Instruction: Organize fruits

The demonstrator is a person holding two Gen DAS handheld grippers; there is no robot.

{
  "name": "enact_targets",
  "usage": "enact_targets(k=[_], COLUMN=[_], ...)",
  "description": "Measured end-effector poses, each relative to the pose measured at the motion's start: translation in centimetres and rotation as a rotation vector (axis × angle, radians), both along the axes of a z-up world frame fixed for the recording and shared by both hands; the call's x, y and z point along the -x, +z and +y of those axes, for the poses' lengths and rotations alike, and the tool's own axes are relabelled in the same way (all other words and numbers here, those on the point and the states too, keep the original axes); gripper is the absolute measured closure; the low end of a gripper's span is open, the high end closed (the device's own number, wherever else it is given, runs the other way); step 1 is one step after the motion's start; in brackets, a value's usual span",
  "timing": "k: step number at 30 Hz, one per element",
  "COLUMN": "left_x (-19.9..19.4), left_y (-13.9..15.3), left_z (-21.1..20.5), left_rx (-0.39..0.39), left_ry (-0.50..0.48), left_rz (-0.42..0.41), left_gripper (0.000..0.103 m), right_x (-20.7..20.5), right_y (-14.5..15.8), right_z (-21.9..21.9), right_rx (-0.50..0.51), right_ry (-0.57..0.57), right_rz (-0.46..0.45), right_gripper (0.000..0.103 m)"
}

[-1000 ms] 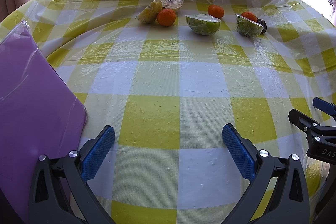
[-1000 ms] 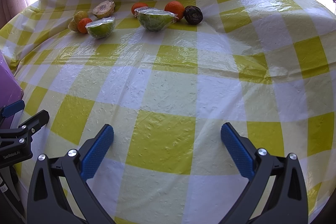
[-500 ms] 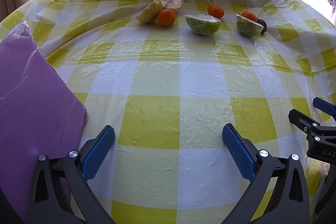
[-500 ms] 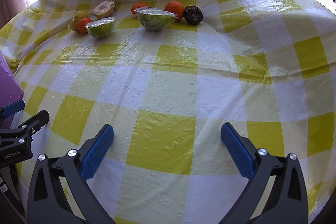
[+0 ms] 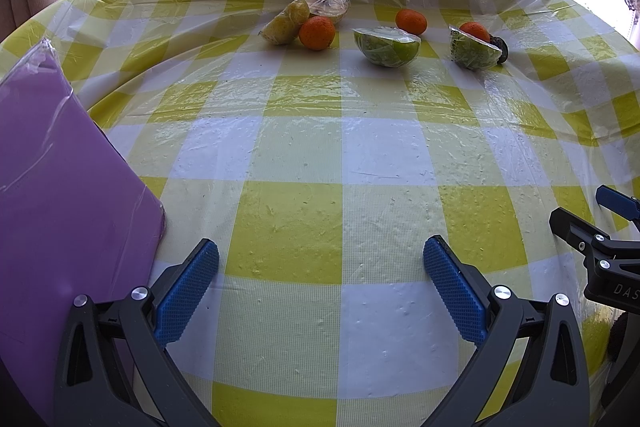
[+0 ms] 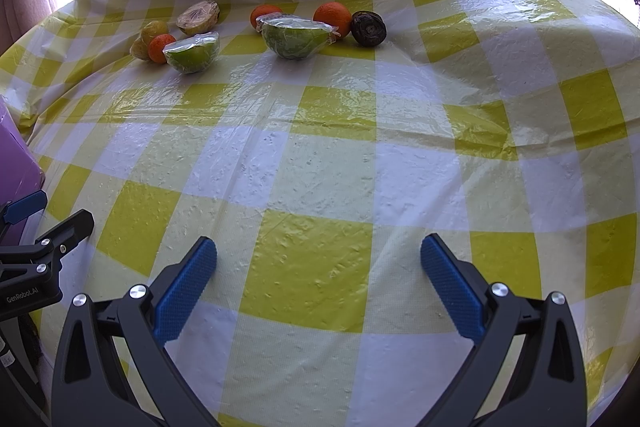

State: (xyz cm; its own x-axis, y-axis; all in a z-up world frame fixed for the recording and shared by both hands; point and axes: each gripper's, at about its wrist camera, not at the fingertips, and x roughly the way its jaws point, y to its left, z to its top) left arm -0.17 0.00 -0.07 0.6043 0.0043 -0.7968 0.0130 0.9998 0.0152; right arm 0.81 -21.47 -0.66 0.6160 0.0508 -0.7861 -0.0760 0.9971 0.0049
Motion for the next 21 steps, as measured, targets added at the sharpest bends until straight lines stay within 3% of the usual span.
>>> enact_targets(k=[9, 12, 16, 21], left_x=[-0.5, -2.2, -5.2, -8.4], left_y=[0.2, 0.2, 0.4, 1.2], left_z=[-0.3, -1.1, -2.0, -2.0], left_rx=[0.007, 0.007, 0.022, 0.054], left_ry=[0.072, 0.032, -0.017, 0.029], left_rz=[0.019, 0.026, 0.019, -0.044], left_gripper=[0.004, 0.004, 0.004, 0.006], right_x=[-0.2, -1.2, -3.8, -9.9], right_y=[0.0, 0.1, 0.4, 1.1], right_z=[0.0, 0.1, -0.2, 0.4], right_rx=[0.006, 0.009, -0.032, -0.123], right_ry=[0.009, 0.045, 0.038, 0.056], right_rz=[0.015, 0.053, 0.030, 0.003], right_gripper=[0.001, 0.001, 0.001, 0.005])
